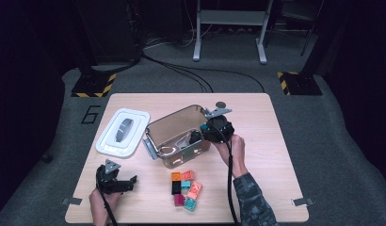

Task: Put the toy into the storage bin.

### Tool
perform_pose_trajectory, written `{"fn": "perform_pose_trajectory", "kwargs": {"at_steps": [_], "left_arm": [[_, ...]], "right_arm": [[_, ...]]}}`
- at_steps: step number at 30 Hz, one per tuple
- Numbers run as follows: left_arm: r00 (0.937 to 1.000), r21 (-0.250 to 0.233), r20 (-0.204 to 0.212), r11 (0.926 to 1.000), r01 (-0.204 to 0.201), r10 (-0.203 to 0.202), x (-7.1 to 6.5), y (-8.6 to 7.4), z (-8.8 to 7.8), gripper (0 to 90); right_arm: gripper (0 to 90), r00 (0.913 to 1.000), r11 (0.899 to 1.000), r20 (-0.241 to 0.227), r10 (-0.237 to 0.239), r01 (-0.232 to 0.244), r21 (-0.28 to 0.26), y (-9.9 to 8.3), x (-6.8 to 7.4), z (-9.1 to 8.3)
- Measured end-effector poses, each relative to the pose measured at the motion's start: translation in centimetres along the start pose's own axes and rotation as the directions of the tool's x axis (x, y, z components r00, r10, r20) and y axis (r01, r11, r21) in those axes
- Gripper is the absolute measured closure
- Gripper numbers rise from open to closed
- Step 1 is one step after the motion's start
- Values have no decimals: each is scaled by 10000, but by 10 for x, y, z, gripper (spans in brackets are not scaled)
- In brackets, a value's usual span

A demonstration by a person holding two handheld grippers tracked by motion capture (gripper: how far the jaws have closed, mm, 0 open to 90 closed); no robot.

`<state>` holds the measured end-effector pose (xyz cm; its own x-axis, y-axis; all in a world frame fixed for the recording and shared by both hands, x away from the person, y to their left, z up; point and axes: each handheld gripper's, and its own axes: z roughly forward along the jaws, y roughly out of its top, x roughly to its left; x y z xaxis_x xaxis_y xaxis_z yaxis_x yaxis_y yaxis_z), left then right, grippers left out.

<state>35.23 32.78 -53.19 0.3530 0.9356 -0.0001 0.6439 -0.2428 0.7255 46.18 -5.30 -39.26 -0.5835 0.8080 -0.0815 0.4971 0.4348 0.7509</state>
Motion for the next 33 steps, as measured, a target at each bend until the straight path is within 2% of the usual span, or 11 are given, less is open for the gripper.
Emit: {"fn": "perform_pose_trajectory", "kwargs": {"at_steps": [4, 7, 9, 11, 15, 20, 25, 33], "left_arm": [[10000, -1, -1, 10000, 1, -1, 0, 0, 0, 14], [10000, -2, 1, 10000, 1, -1, 0, 0, 0, 14], [10000, 0, -1, 10000, 1, -1, 0, 0, 0, 14], [10000, -4, 3, 10000, 0, 0, 0, 0, 0, 14], [10000, -4, 3, 10000, -1, 1, 0, 0, 0, 14], [10000, -1, 3, 10000, -6, 6, 0, 0, 0, 14], [10000, -2, 4, 10000, -1, 1, 0, 0, 0, 15], [10000, 0, 3, 10000, -1, 1, 0, 0, 0, 14]], "right_arm": [[566, 9999, 9998, -2, -140, 140, 103, 0, 1, 0], [520, 9999, 9997, 73, -91, 90, 227, -1, 2, 0], [462, 9997, 9995, 52, -243, 242, 179, -2, 1, -1], [410, 10000, 9997, 57, -81, 80, 217, -3, 1, -3], [265, 10000, 10000, 84, 10, -9, -87, -5, 3, -11], [157, 10000, 9994, -78, 35, -37, -358, -12, 4, -23], [137, 9992, 9988, -333, 234, -248, -431, -24, 7, -31], [103, 9975, 9998, -703, 102, -115, -175, -52, 19, -33]]}}
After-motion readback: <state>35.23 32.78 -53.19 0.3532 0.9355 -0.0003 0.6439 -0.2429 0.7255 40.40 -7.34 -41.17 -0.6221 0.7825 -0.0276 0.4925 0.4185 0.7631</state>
